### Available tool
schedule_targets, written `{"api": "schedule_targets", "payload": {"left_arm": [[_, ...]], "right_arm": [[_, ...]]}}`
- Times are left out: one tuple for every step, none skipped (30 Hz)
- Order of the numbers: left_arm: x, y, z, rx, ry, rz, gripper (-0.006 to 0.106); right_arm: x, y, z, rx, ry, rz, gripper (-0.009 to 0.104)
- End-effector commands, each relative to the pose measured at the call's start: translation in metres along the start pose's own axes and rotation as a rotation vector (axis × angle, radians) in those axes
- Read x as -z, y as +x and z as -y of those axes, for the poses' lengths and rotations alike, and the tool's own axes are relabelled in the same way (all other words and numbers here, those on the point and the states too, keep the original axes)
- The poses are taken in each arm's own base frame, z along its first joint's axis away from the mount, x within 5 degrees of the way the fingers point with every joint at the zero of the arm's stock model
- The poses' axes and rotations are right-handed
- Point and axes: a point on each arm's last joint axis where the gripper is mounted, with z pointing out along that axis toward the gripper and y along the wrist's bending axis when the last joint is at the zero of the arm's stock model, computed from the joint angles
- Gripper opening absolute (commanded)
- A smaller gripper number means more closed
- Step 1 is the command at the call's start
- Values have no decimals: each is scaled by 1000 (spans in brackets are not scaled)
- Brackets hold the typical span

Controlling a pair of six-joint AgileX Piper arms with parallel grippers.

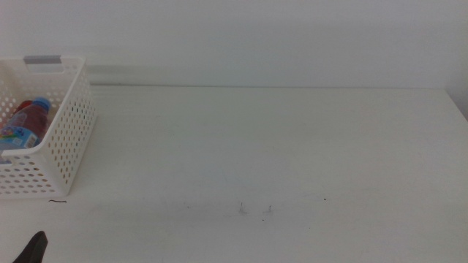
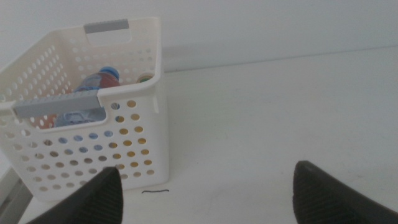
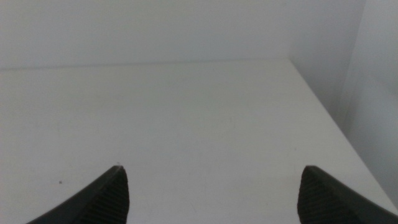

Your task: Use arms to grab the bottles and put them into the dustbin to the left of the table.

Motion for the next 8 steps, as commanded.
{"api": "schedule_targets", "payload": {"left_arm": [[0,1,0,-2,-2,0,94],[0,1,0,-2,-2,0,94],[0,1,0,-2,-3,2,94],[0,1,0,-2,-3,2,94],[0,1,0,-2,-3,2,94],[0,1,0,-2,-3,2,94],[0,1,0,-2,-3,2,94],[0,1,0,-2,-3,2,94]], "right_arm": [[0,-2,0,13,7,32,86],[0,-2,0,13,7,34,86],[0,-2,0,13,6,38,86],[0,-2,0,13,6,40,86],[0,-2,0,13,6,40,86],[0,-2,0,13,6,40,86],[0,-2,0,13,6,40,86],[0,-2,0,13,6,40,86]]}}
